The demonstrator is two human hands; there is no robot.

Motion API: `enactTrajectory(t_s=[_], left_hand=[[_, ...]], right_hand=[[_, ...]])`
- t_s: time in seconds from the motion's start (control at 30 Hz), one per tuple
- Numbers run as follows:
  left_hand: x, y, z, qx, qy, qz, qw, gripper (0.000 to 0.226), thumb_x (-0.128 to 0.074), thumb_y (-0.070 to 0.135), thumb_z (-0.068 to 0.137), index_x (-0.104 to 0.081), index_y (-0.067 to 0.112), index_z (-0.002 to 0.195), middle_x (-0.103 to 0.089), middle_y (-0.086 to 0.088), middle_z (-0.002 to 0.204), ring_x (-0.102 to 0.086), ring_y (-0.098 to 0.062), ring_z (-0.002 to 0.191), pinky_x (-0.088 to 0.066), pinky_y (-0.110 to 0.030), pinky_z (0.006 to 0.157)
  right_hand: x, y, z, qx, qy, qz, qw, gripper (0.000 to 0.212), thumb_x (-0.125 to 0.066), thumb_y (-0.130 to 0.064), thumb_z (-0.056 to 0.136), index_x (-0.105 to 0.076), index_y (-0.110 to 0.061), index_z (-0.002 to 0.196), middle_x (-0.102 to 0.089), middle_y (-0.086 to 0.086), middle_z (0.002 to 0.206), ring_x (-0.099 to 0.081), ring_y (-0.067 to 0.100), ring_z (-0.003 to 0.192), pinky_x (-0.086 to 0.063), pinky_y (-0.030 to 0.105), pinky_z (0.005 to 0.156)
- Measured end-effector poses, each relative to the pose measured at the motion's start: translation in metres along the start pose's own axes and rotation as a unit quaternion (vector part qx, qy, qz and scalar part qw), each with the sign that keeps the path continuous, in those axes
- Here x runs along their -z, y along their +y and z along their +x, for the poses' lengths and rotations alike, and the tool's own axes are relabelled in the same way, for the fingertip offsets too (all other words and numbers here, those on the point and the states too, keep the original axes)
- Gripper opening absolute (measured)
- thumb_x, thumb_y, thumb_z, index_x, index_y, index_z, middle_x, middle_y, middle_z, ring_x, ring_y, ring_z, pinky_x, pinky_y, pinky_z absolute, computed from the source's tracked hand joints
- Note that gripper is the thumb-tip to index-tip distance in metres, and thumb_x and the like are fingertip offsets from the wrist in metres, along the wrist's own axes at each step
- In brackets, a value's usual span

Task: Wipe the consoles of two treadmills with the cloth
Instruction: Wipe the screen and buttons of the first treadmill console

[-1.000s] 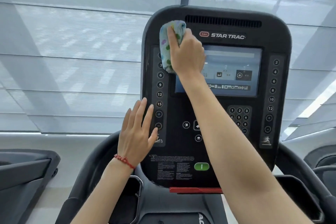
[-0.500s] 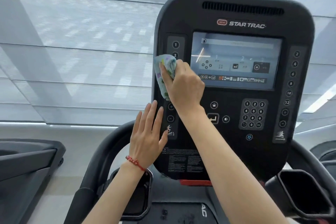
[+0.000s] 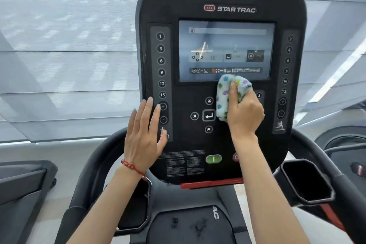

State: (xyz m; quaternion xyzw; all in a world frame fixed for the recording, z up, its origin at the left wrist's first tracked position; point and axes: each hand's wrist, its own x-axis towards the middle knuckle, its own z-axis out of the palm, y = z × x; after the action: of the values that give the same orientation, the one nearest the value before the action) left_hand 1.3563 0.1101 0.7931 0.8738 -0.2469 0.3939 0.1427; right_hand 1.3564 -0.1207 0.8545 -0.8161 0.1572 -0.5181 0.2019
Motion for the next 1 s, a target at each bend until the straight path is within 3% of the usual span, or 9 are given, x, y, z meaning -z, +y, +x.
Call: enactTrajectory(t_s=[0.1,0.2,0.33,0.47,0.57,0.67,0.73,0.87,1.0], left_hand=[[0.0,-0.003,0.002,-0.012,-0.002,0.005,1.0,0.053,-0.047,0.021,0.088,-0.043,-0.003,0.135,-0.035,-0.023,0.144,-0.03,-0.036,0.136,-0.027,-0.05,0.11],[0.001,-0.006,0.001,-0.02,-0.006,0.013,1.0,0.053,-0.047,0.023,0.089,-0.041,-0.001,0.136,-0.035,-0.022,0.145,-0.029,-0.035,0.136,-0.027,-0.049,0.111],[0.001,-0.006,0.001,-0.027,0.0,0.01,1.0,0.052,-0.048,0.021,0.09,-0.043,-0.003,0.135,-0.034,-0.023,0.144,-0.029,-0.036,0.136,-0.027,-0.05,0.11],[0.001,-0.008,-0.002,-0.032,-0.003,0.004,0.999,0.054,-0.049,0.022,0.09,-0.038,-0.003,0.137,-0.031,-0.023,0.145,-0.027,-0.037,0.136,-0.027,-0.05,0.11],[0.002,-0.008,-0.004,-0.034,-0.008,0.004,0.999,0.054,-0.05,0.022,0.091,-0.037,-0.002,0.138,-0.029,-0.022,0.146,-0.027,-0.037,0.136,-0.027,-0.05,0.11],[0.003,-0.006,-0.004,-0.027,-0.007,0.007,1.0,0.053,-0.052,0.02,0.09,-0.04,-0.002,0.136,-0.032,-0.023,0.145,-0.028,-0.036,0.136,-0.029,-0.05,0.109],[0.003,-0.006,-0.005,-0.024,-0.012,0.009,1.0,0.054,-0.053,0.02,0.089,-0.041,-0.002,0.136,-0.033,-0.024,0.145,-0.029,-0.036,0.136,-0.028,-0.05,0.11],[0.004,-0.009,-0.005,-0.032,-0.023,0.011,0.999,0.057,-0.055,0.021,0.088,-0.039,-0.001,0.137,-0.032,-0.023,0.146,-0.028,-0.036,0.136,-0.026,-0.048,0.111],[0.004,-0.011,-0.006,-0.038,-0.019,0.008,0.999,0.054,-0.052,0.022,0.09,-0.04,-0.001,0.137,-0.031,-0.022,0.146,-0.028,-0.035,0.137,-0.025,-0.046,0.112]], right_hand=[[0.008,0.017,0.008,-0.062,0.004,-0.015,0.998,0.055,-0.042,-0.049,0.091,-0.061,0.003,0.085,-0.066,0.019,0.078,-0.064,0.038,0.068,-0.037,0.028,0.058],[0.006,0.001,0.001,-0.081,0.022,-0.011,0.996,0.055,-0.043,-0.05,0.089,-0.059,0.001,0.077,-0.065,0.016,0.07,-0.063,0.035,0.06,-0.035,0.027,0.055],[-0.008,-0.037,-0.034,-0.007,-0.008,-0.003,1.0,0.052,-0.043,-0.05,0.088,-0.054,-0.005,0.065,-0.058,0.008,0.055,-0.056,0.025,0.042,-0.032,0.019,0.043],[-0.023,-0.073,-0.079,0.104,-0.056,0.004,0.993,0.044,-0.048,-0.047,0.087,-0.057,-0.007,0.07,-0.056,0.003,0.058,-0.055,0.017,0.046,-0.041,0.024,0.036],[-0.023,-0.068,-0.076,0.116,-0.049,-0.003,0.992,0.04,-0.055,-0.045,0.084,-0.058,-0.008,0.068,-0.054,0.002,0.056,-0.052,0.015,0.044,-0.038,0.024,0.036],[-0.016,-0.043,-0.06,0.081,-0.013,-0.028,0.996,0.048,-0.048,-0.047,0.089,-0.054,-0.008,0.061,-0.053,0.003,0.052,-0.051,0.017,0.039,-0.032,0.021,0.034],[-0.006,-0.015,-0.048,0.021,0.024,-0.043,0.999,0.055,-0.04,-0.05,0.092,-0.054,-0.006,0.062,-0.056,0.007,0.053,-0.055,0.024,0.04,-0.035,0.021,0.036],[0.008,0.015,-0.04,-0.121,0.05,-0.034,0.991,0.05,-0.047,-0.045,0.087,-0.058,0.0,0.067,-0.063,0.014,0.058,-0.06,0.033,0.047,-0.037,0.024,0.048],[0.003,-0.008,-0.056,-0.094,0.045,-0.029,0.994,0.043,-0.051,-0.042,0.085,-0.058,-0.003,0.068,-0.06,0.008,0.057,-0.058,0.026,0.044,-0.037,0.021,0.044]])
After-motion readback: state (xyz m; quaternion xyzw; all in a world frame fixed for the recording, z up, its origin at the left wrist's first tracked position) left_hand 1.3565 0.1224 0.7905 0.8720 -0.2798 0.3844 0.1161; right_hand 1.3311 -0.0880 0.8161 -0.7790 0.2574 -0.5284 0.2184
